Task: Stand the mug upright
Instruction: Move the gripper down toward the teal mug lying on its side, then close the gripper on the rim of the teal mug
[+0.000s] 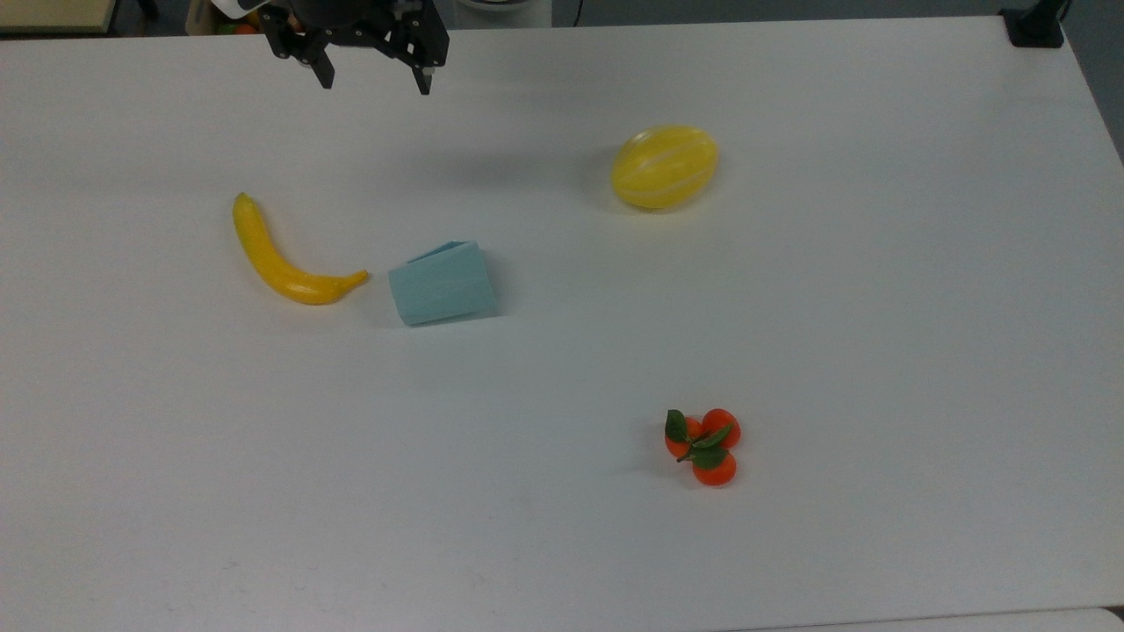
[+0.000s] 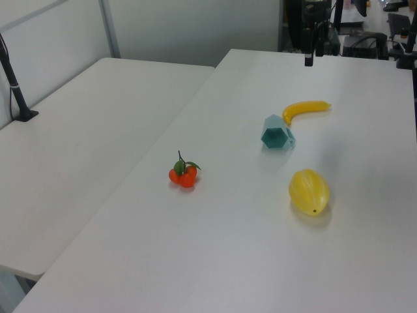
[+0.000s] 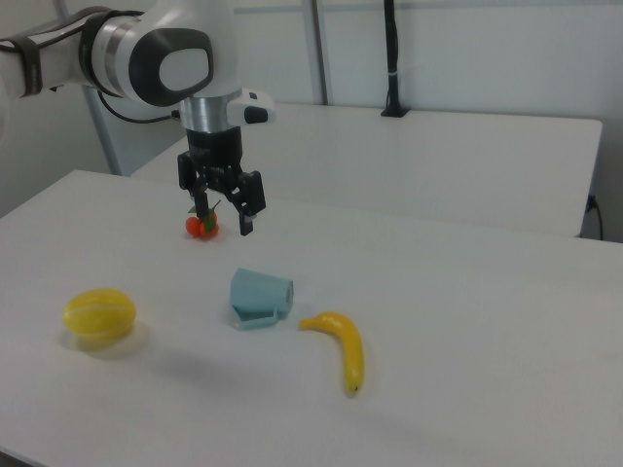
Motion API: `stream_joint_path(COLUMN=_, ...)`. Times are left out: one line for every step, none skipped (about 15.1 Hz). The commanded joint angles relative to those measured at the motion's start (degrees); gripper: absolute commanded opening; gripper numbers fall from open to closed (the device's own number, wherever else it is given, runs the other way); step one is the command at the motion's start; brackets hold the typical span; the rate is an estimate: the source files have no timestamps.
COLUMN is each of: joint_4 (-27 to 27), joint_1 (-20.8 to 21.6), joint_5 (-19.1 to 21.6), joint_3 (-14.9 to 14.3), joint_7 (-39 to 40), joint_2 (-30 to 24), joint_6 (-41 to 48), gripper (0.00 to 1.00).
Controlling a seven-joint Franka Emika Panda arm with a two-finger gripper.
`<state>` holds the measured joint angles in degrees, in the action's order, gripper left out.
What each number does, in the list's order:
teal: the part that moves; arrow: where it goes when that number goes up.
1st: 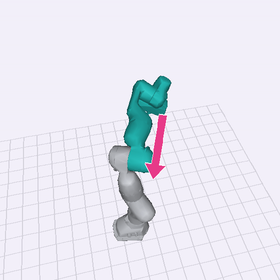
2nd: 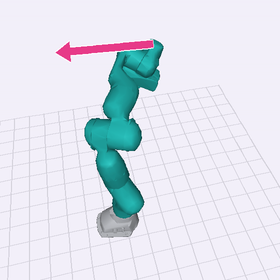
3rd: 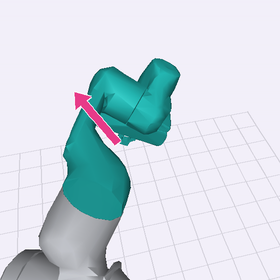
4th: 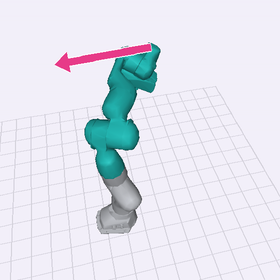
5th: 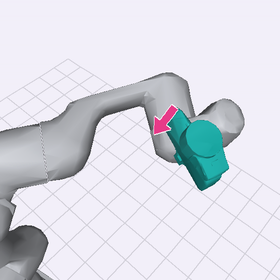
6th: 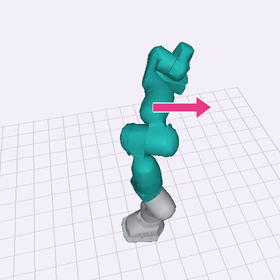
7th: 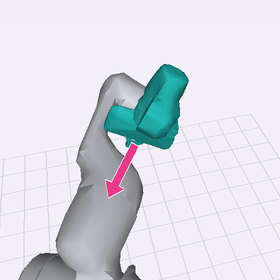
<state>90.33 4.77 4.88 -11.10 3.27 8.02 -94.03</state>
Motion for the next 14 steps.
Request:
stream_joint_path(joint_4=1.1, joint_1=1.0, joint_5=0.0, joint_3=-0.3, joint_7=0.9, joint_2=-0.4, joint_6=-1.5, gripper=1.00)
stream_joint_path(joint_4=1.1, joint_1=1.1, joint_5=0.0, joint_3=-0.3, joint_7=0.9, joint_2=0.0, joint_6=-1.6, gripper=1.00)
stream_joint_path(joint_4=1.0, joint_1=1.3, joint_5=-0.1, joint_3=-0.3, joint_7=0.8, joint_2=1.0, joint_6=-1.6, gripper=1.00)
stream_joint_path(joint_4=1.0, joint_1=2.5, joint_5=-0.5, joint_3=-0.2, joint_7=0.5, joint_2=2.0, joint_6=-2.7, gripper=1.00)
stream_joint_path(joint_4=1.1, joint_1=4.0, joint_5=-1.6, joint_3=-0.2, joint_7=-0.3, joint_2=2.7, joint_6=-5.8, gripper=1.00)
stream_joint_path(joint_4=1.5, joint_1=5.2, joint_5=-3.5, joint_3=-0.2, joint_7=-1.8, joint_2=3.5, joint_6=-8.9, gripper=1.00)
stream_joint_path(joint_4=1.6, joint_1=6.8, joint_5=-6.0, joint_3=-0.1, joint_7=-4.3, joint_2=5.0, joint_6=-10.3, gripper=1.00)
stream_joint_path(joint_4=1.5, joint_1=8.4, joint_5=-9.3, joint_3=0.0, joint_7=-6.8, joint_2=6.7, joint_6=-10.6, gripper=1.00)
stream_joint_path(joint_4=1.6, joint_1=10.1, joint_5=-12.9, joint_3=0.0, joint_7=-9.2, joint_2=8.2, joint_6=-11.0, gripper=1.00)
stream_joint_path(joint_4=1.7, joint_1=11.7, joint_5=-15.8, joint_3=0.0, joint_7=-11.2, joint_2=9.5, joint_6=-11.9, gripper=1.00)
stream_joint_path(joint_4=1.9, joint_1=12.8, joint_5=-18.0, joint_3=0.0, joint_7=-12.7, joint_2=10.9, joint_6=-12.8, gripper=1.00)
stream_joint_path(joint_4=2.1, joint_1=13.6, joint_5=-20.1, joint_3=0.0, joint_7=-14.1, joint_2=12.0, joint_6=-14.1, gripper=1.00)
stream_joint_path(joint_4=2.3, joint_1=14.3, joint_5=-22.4, joint_3=0.0, joint_7=-15.3, joint_2=13.2, joint_6=-15.1, gripper=1.00)
stream_joint_path(joint_4=2.7, joint_1=15.0, joint_5=-25.2, joint_3=0.0, joint_7=-16.6, joint_2=14.6, joint_6=-16.1, gripper=1.00)
